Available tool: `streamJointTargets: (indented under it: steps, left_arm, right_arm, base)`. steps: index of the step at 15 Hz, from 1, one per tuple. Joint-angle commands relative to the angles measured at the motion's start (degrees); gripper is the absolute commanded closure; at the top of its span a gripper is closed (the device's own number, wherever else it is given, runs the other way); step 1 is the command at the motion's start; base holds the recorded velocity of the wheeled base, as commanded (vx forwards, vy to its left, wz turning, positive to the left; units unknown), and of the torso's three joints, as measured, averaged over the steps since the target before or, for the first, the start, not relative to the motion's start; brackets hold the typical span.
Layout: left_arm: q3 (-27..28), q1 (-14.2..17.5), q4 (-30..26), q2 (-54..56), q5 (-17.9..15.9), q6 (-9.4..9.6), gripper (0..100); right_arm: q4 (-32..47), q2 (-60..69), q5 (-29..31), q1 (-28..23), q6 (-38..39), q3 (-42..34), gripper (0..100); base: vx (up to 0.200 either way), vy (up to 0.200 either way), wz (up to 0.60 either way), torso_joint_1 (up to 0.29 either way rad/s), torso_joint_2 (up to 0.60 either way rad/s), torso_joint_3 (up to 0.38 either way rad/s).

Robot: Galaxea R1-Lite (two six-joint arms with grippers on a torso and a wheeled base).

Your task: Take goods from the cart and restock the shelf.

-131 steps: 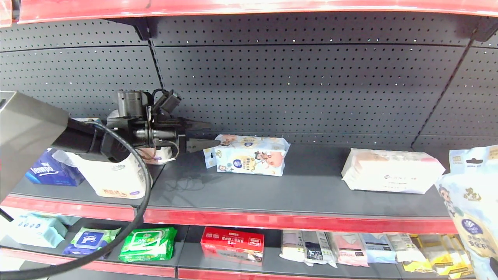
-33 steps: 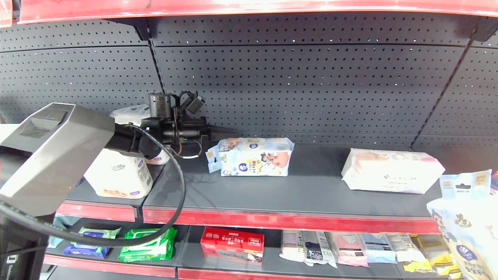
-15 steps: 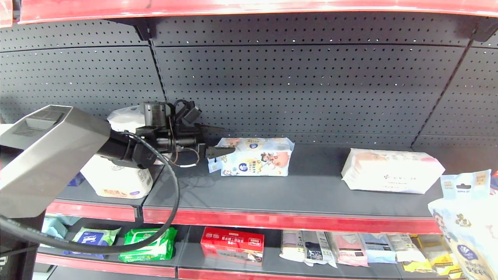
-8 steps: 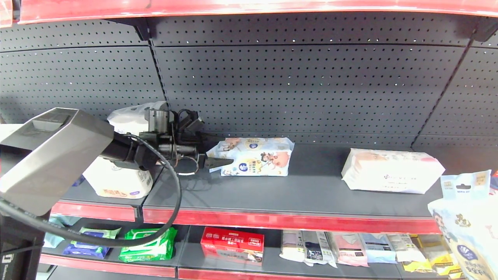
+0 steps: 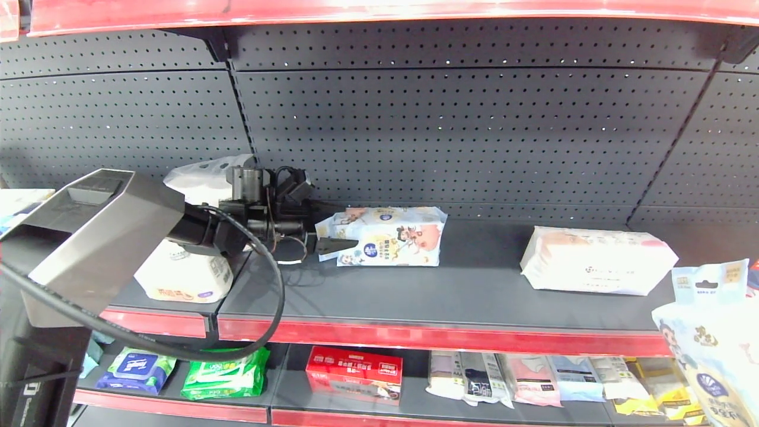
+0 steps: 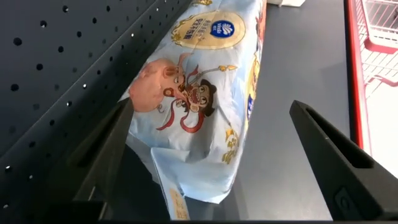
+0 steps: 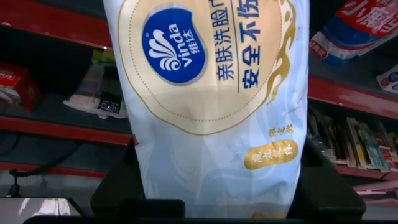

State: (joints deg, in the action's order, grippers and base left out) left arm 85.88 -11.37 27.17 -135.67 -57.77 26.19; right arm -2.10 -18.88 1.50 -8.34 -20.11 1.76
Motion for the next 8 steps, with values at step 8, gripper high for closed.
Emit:
streamJointTargets:
  steps: [8]
  left_arm:
    - [1.74, 0.12, -0.37, 0.23, 0.55, -0.79, 0]
  right_arm:
    - [-0.01, -0.36, -0.01, -0.01, -0.01, 0.0, 100]
  base:
    - [0.0, 0.0, 0.0, 0.0, 0.0, 0.0]
